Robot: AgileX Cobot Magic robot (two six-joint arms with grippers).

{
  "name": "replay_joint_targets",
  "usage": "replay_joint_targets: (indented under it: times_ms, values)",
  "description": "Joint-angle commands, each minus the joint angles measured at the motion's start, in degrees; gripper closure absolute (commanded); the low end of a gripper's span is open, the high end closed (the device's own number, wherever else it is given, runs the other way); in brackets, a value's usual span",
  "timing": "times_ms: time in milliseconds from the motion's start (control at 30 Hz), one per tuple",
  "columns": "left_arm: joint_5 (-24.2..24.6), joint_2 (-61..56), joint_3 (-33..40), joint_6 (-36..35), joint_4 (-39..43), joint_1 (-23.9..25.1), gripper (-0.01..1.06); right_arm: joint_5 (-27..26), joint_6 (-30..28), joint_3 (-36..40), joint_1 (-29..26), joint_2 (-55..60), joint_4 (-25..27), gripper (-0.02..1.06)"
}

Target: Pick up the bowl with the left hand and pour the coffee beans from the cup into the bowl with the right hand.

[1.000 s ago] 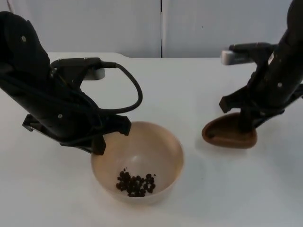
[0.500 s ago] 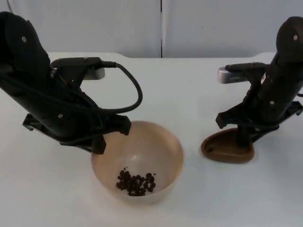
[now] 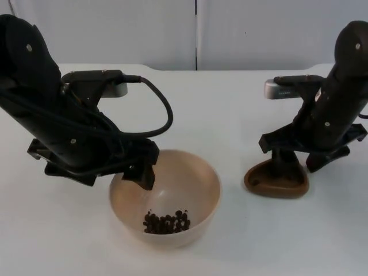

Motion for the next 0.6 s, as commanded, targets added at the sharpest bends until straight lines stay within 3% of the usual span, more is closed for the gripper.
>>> replay_joint_targets:
  times_ms: [0, 100, 567]
  values:
    - [-0.1, 0.1, -0.3, -0.5, -0.3, -0.4, 0.19, 0.0, -0.5, 0.2, -0.2, -0.3, -0.4, 0.27]
    - [-0.1, -1.1, -0.3, -0.5, -0.2, -0.4, 0.19, 0.3, -0.6, 0.1, -0.2, -2.5, -0.4, 0.22]
    - [-0.1, -16.8, -0.3, -0.5, -0.4, -0.4, 0.19, 4.9, -2.5, 0.1, -0.2, -21.6, -0.4, 0.22]
